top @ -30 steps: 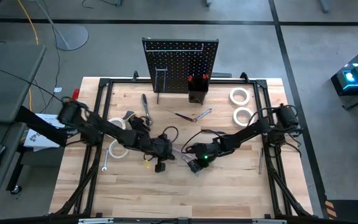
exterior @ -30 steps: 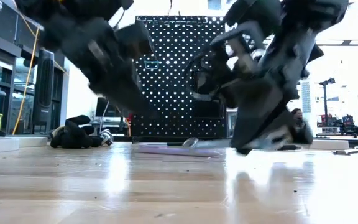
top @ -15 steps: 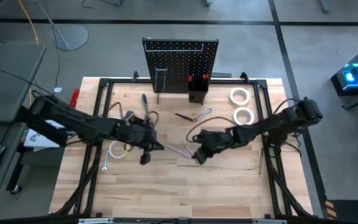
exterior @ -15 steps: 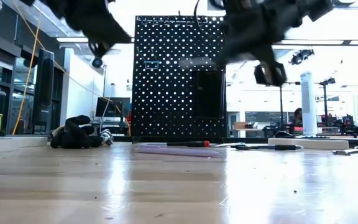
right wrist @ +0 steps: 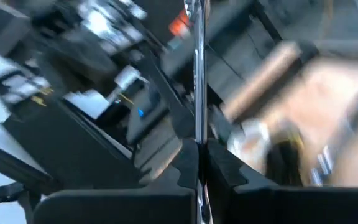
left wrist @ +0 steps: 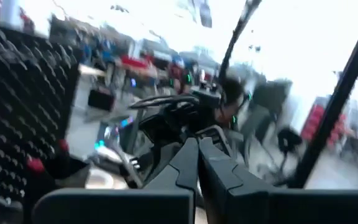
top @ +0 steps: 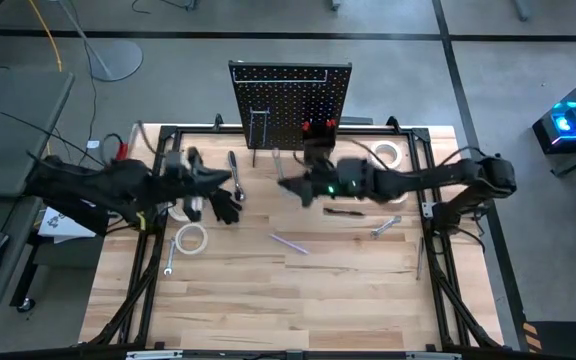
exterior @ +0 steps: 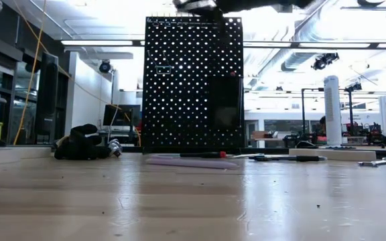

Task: Hang tools onto peg board
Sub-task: Hang the wrench onto the peg board

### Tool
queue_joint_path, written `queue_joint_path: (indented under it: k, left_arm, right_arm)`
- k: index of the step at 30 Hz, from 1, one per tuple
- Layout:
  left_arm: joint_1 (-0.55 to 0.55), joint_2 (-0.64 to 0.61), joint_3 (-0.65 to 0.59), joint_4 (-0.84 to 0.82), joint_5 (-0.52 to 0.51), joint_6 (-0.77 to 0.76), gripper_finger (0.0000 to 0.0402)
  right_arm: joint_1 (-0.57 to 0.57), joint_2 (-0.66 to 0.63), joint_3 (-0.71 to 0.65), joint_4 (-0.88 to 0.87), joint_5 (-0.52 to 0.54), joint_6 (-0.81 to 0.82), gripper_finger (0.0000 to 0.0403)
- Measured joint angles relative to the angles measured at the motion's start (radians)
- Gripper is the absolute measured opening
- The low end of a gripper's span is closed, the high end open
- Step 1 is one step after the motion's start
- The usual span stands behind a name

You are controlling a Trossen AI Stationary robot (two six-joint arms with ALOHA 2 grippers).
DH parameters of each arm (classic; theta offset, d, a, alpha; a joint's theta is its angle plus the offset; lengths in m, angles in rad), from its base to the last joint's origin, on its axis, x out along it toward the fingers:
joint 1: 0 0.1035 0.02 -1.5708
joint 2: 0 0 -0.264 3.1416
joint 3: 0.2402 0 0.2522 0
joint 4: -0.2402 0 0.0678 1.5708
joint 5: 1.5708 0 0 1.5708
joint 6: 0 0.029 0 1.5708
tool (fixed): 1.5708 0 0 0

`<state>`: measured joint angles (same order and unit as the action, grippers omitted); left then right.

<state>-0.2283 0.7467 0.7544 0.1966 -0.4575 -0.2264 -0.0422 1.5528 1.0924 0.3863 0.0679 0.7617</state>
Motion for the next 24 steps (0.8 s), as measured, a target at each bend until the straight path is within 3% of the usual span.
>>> queue_joint_path:
  k: [5,10,17,24]
  left_arm:
    - [0.000,-0.056,0.000,0.012,-0.016,-0.025,0.0000]
    - [0.000,-0.063,0.000,0.012,-0.030,-0.032,0.0000]
    - [-0.002,-0.059,0.000,0.011,-0.045,-0.037,0.0000]
    - [-0.002,-0.059,0.000,0.007,-0.045,-0.057,0.0000]
  right_arm:
    - [-0.067,0.119,0.251,-0.050,-0.106,-0.210,0.0000]
    - [-0.129,0.253,0.439,-0.070,-0.151,-0.255,0.0000]
    - [-0.196,0.389,0.615,-0.089,-0.142,-0.260,0.0000]
    - [-0.216,0.409,0.655,-0.171,-0.007,-0.284,0.0000]
